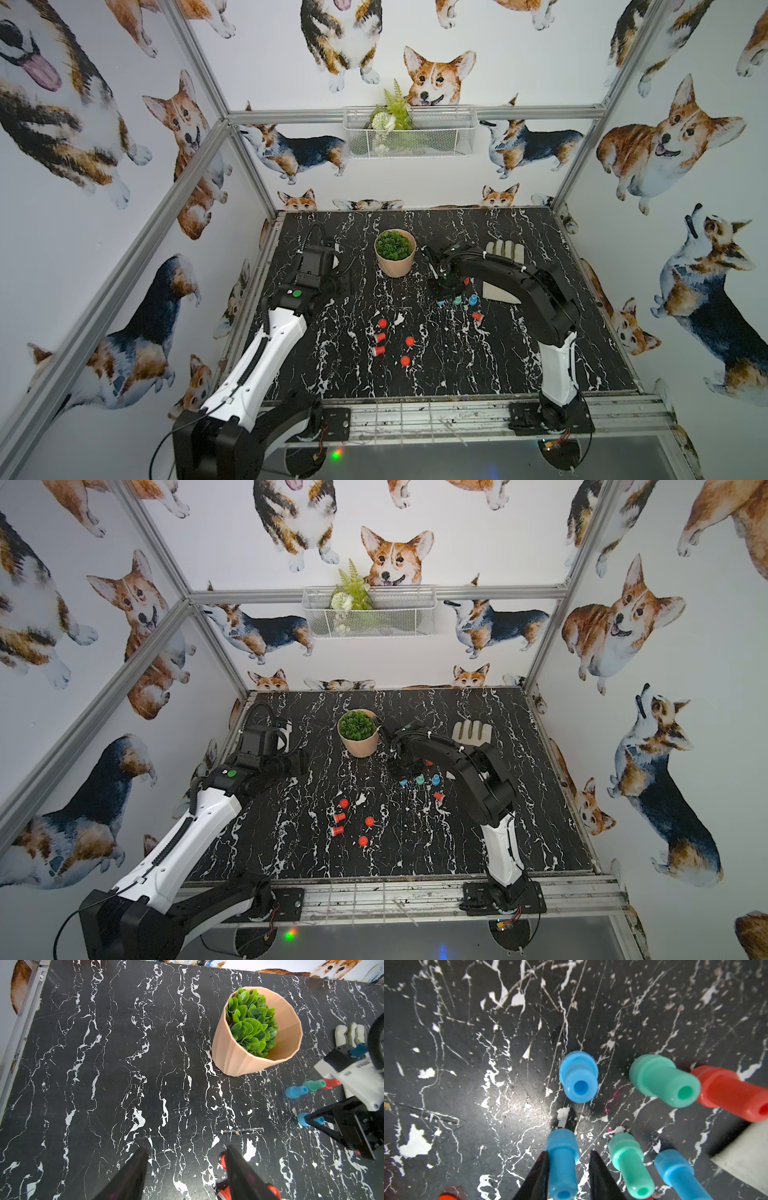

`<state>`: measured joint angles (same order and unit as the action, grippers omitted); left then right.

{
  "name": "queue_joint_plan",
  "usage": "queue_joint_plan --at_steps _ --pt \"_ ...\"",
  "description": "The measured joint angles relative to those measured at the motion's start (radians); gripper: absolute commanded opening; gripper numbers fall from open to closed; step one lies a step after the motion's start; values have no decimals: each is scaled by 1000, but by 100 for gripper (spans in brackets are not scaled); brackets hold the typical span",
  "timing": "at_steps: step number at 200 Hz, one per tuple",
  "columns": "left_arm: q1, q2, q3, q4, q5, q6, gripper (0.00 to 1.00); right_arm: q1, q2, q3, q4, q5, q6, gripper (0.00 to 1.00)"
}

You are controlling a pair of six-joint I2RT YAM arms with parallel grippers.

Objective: Close the stamp cap
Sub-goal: Place the stamp at the center of the board.

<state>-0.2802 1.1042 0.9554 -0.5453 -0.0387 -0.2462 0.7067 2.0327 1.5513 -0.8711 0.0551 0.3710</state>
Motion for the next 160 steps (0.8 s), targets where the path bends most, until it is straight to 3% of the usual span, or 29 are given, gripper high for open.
queue_joint_plan --at_steps 47,75,91,120,160 --pt "0 -3 0 0 0 0 63 0 2 0 0 0 -1 13" --pt "0 -5 0 0 0 0 63 0 9 -10 4 -1 -1 8" --pt "0 -5 0 0 0 0 63 0 13 -13 5 -3 -1 9" --pt "0 -5 0 0 0 0 63 0 18 -13 6 -5 0 26" --pt "0 -4 0 0 0 0 63 0 24 -13 11 -27 3 33"
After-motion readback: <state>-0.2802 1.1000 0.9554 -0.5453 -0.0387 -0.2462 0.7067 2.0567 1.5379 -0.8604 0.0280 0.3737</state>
